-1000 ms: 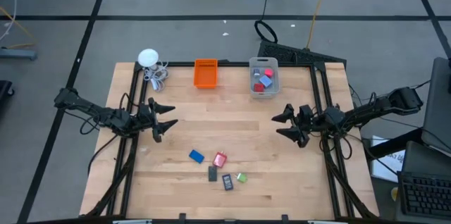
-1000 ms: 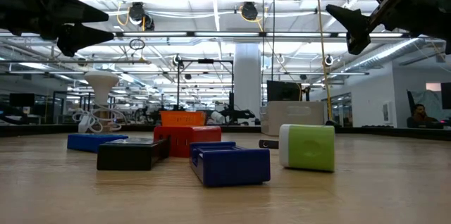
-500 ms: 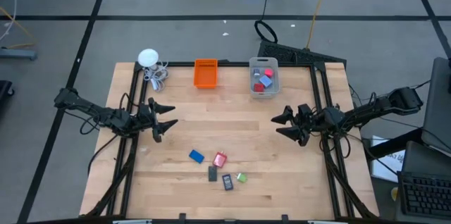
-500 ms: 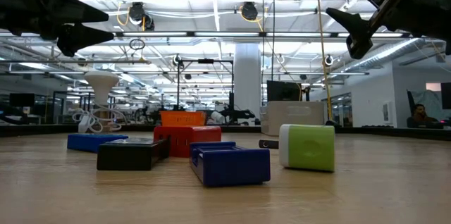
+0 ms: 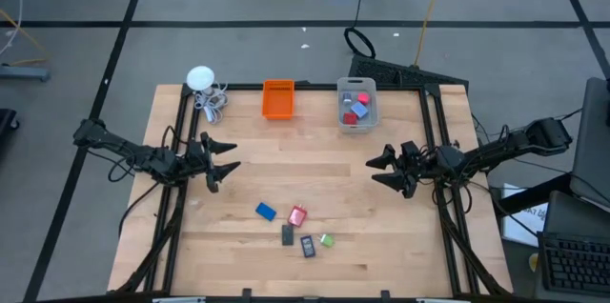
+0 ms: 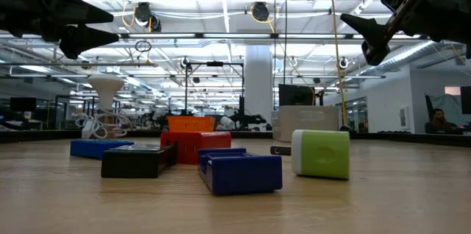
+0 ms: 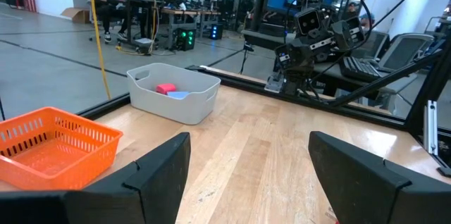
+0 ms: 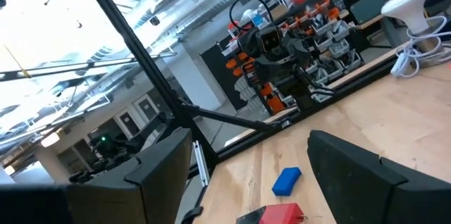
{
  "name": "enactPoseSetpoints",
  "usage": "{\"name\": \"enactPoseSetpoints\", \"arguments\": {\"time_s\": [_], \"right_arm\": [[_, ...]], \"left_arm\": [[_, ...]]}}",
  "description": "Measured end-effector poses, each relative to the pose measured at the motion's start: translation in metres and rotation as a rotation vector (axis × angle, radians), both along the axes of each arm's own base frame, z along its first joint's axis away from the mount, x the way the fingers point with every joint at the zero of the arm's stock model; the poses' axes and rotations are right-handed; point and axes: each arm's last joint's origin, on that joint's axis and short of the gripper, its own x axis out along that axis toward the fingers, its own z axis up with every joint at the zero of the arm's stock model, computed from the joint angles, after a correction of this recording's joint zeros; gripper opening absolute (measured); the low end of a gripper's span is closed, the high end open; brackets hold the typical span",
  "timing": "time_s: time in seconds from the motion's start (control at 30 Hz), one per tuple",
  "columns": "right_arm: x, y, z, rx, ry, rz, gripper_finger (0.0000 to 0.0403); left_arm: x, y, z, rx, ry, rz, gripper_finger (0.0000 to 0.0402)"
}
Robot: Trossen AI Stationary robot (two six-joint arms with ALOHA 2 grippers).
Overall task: Pick & Place Office items
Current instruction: Put the red charger adapter into the gray bin
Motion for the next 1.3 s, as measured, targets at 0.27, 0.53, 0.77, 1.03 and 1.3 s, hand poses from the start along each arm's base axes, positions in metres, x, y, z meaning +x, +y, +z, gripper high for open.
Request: {"name": "enactPoseSetpoints", "arguments": {"time_s": [0.27,0.53,0.77,1.03,1.3], "right_arm": [[0.0,0.0,0.0,-0.063,-0.007,-0.015,0.0275],[0.0004,0.0,-0.0018,-0.294,-0.013,-0.07,0.0275],[0.0005,-0.0005,-0.0022,-0.392,-0.02,-0.099,0.0275],[0.0005,-0.0004,-0.0021,-0.42,-0.023,-0.103,0.0275],[0.0007,-0.0003,-0.0028,-0.429,-0.018,-0.1,0.0275]], "left_arm": [[0.0,0.0,0.0,0.0,0.0,0.0,0.0292],[0.0,0.0,0.0,0.0,0.0,0.0,0.0292],[0.0,0.0,0.0,0.0,0.0,0.0,0.0292],[0.0,0.0,0.0,0.0,0.0,0.0,0.0292],[0.0,0.0,0.0,0.0,0.0,0.0,0.0292]]}}
